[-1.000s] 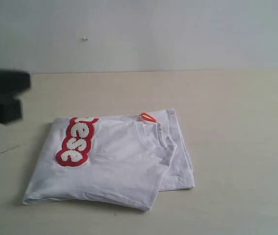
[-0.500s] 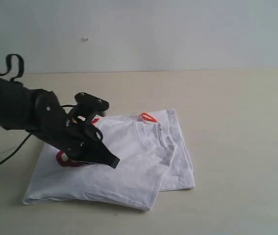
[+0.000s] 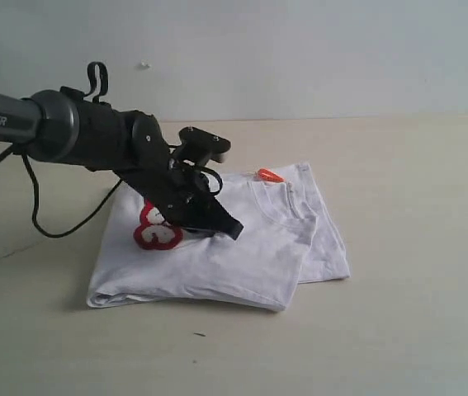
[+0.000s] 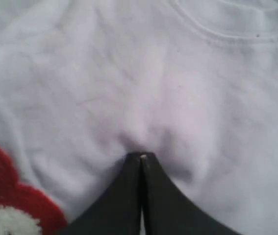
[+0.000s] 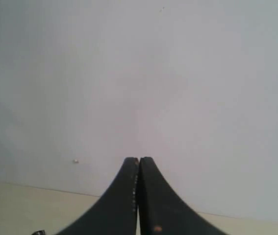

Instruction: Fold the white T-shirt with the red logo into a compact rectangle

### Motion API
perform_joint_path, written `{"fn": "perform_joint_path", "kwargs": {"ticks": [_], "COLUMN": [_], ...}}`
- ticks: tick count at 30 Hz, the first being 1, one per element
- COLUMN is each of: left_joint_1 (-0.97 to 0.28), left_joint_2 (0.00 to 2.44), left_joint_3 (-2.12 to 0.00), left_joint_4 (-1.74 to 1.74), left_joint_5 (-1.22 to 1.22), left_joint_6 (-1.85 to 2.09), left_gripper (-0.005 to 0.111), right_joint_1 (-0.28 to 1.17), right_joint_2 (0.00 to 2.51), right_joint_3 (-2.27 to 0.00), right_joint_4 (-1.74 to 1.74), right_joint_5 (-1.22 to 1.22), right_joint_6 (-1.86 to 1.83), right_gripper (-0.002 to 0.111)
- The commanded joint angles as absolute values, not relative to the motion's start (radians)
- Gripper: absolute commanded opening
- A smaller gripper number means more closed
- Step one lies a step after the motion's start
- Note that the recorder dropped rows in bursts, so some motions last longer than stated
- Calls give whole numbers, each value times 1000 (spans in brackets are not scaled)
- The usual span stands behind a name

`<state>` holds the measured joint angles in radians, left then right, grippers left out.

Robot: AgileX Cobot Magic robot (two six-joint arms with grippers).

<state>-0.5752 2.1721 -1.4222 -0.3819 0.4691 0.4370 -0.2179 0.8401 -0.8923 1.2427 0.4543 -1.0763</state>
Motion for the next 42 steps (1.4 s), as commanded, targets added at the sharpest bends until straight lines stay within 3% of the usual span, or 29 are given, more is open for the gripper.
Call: {"fn": "perform_joint_path", "kwargs": {"ticks": [1, 17, 27, 42], "left_joint_1": [-581, -581, -581, -581], "left_joint_2": [2022, 1155, 620, 104], "left_joint_3": [-1388, -891, -572, -495], "left_joint_4": [-434, -573, -611, -577], "left_joint_5": [450, 114, -117, 6], "left_joint_6": [481, 519, 517, 521], "left_gripper": [0, 0, 0, 0], "right_joint_1": [-221, -221, -221, -221], "right_joint_2": [796, 431, 135, 0], "right_joint_3": [-889, -725, -561, -496], "right_joint_4": [1249, 1251, 1256, 1192], "right_joint_5": [457, 407, 254, 304], "right_joint_6": [-1098, -1096, -1027, -841], "right_gripper": [0, 0, 0, 0]}}
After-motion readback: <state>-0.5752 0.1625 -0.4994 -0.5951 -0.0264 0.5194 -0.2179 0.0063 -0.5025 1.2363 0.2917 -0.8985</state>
